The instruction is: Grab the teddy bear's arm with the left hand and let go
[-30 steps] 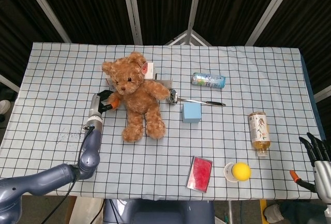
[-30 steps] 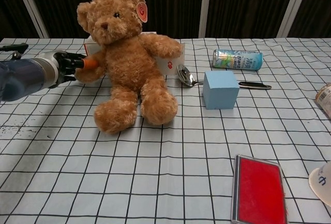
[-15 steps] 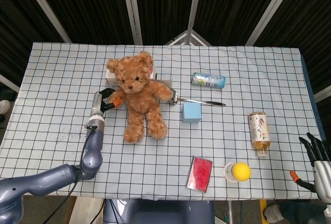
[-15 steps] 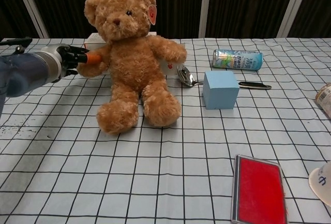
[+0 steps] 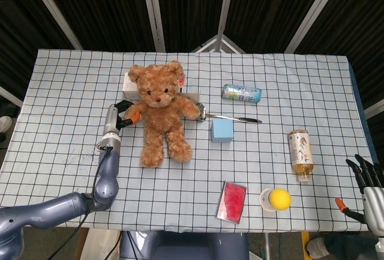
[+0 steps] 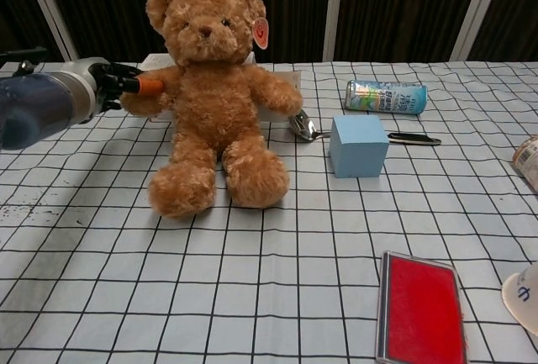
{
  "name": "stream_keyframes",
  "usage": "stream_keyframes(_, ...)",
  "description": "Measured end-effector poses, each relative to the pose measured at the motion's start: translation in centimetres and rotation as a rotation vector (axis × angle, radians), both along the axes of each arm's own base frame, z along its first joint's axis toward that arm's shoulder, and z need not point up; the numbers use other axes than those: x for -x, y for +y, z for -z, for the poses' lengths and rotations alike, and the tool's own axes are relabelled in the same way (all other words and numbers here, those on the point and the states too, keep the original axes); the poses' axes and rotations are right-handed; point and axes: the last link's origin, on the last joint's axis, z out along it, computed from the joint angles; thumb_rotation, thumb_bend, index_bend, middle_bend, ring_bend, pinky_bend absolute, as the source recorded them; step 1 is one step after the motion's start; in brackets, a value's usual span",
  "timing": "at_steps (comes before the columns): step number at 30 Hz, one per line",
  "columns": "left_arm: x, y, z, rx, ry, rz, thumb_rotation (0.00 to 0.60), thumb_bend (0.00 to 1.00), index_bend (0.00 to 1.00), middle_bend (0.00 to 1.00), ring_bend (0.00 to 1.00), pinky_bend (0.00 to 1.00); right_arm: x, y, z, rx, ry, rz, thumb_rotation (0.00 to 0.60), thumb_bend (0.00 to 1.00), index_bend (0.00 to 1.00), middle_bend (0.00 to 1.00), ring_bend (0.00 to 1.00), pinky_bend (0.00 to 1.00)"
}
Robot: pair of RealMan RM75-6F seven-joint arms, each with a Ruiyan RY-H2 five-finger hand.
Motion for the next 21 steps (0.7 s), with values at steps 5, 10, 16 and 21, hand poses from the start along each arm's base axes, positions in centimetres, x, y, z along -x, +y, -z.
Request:
stream_keyframes(5, 1.7, 0.0, 0.3, 0.016, 0.016, -0.036, 0.6, 0.55, 0.51, 0.58, 0.17, 0.0, -0.1, 0.0, 0.0, 0.002, 0.001, 0.0, 0.6, 0.22, 0.12, 0.06, 0.08, 0.0)
stream_keyframes(10, 2.2, 0.2, 0.6, 0.026, 0.027, -0.038, 0.6, 0.55, 0.51, 0.58, 0.17, 0.0, 0.0, 0.0, 0.0, 0.0, 0.001, 0.002, 0.6, 0.22, 0.12, 0.06, 0.08, 0.0)
stream_keyframes(16, 0.6, 0.2, 0.5, 0.01, 0.012, -0.002, 0.6, 0.55, 0.51, 0.58, 0.17, 0.0, -0.1, 0.0, 0.0, 0.001, 0.001, 0.0, 0.6, 0.22, 0.12, 0.06, 0.08, 0.0)
stream_keyframes(21, -1.5, 0.0, 0.1, -0.01, 0.009, 0.043, 0.6, 0.55, 0.51, 0.58, 0.17, 0.0, -0.1, 0.0, -0.1, 0.004, -0.001, -0.001, 0.6, 0.22, 0.12, 0.06, 0.08, 0.0)
